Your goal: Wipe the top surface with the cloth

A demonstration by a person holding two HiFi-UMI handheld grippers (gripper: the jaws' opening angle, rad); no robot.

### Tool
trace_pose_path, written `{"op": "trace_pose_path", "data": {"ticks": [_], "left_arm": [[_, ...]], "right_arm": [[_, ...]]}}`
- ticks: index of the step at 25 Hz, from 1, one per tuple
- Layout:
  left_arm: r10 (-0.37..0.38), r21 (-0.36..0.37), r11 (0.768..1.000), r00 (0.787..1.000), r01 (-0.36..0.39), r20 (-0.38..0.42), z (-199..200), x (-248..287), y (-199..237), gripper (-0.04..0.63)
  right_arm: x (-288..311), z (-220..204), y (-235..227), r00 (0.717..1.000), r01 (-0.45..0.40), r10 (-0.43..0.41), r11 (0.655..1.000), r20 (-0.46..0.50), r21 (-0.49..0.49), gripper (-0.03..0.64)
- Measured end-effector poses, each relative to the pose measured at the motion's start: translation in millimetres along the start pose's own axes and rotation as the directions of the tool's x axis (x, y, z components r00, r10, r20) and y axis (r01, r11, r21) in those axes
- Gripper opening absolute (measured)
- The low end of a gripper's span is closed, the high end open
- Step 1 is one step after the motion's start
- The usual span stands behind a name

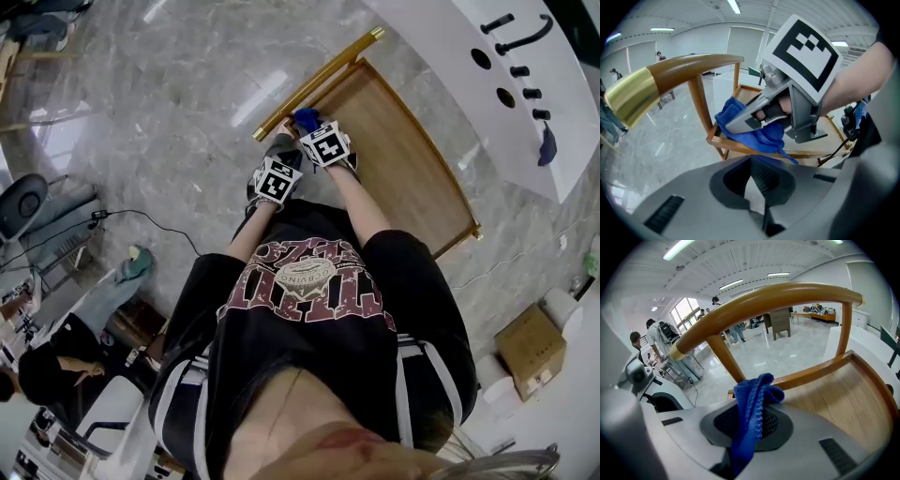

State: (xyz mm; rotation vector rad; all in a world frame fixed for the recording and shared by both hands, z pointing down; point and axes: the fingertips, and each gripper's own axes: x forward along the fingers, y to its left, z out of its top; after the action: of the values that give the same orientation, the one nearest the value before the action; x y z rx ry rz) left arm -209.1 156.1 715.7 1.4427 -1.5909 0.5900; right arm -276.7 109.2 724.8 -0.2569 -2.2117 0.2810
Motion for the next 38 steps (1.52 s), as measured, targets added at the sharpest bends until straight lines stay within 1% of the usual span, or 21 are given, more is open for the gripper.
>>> {"op": "trace_pose_path", "data": {"ticks": [3,5,8,12,16,23,26,30,34,38], "left_arm": [[0.006,-0.012,1.000,1.000,-0.006,0.023,6,0,4,0.046],[0.012,-0.023,1.000,1.000,-0.012,0.021,8,-2,6,0.046],[0.029,-0.004,1.000,0.999,-0.029,0.018,12,-5,9,0.046],[0.044,0.010,0.999,0.999,-0.045,0.010,13,-4,12,0.046],[0.045,-0.015,0.999,0.999,-0.044,0.005,12,0,12,0.046],[0.040,-0.004,0.999,0.999,-0.039,0.005,18,5,5,0.046],[0.026,-0.010,1.000,1.000,-0.025,0.010,22,8,2,0.046],[0.007,-0.025,1.000,1.000,-0.007,-0.004,26,10,-4,0.046],[0.017,0.007,1.000,1.000,-0.017,-0.019,28,8,-5,0.046],[0.031,0.049,0.998,0.999,-0.031,-0.010,37,9,-8,0.046]], "right_arm": [[-1,1,0,1.000,0.019,-0.018,1.000,0.013,-0.012,0.058],[-1,1,0,0.999,0.027,-0.027,1.000,0.027,-0.015,0.058],[-3,1,1,0.999,0.032,-0.032,0.999,0.032,0.004,0.058],[-10,-3,0,0.999,0.035,-0.034,0.999,0.025,-0.002,0.058],[-18,-10,0,0.999,0.041,-0.041,0.999,0.021,-0.004,0.058],[-30,-23,-2,0.998,0.049,-0.050,0.999,0.028,0.023,0.058],[-37,-30,-3,0.998,0.056,-0.057,0.998,0.025,0.033,0.058],[-44,-37,-6,0.997,0.062,-0.063,0.997,0.035,0.045,0.058],[-51,-42,-6,0.996,0.077,-0.079,0.996,0.042,0.044,0.058],[-57,-48,-7,0.994,0.091,-0.094,0.994,0.048,0.053,0.058]]}}
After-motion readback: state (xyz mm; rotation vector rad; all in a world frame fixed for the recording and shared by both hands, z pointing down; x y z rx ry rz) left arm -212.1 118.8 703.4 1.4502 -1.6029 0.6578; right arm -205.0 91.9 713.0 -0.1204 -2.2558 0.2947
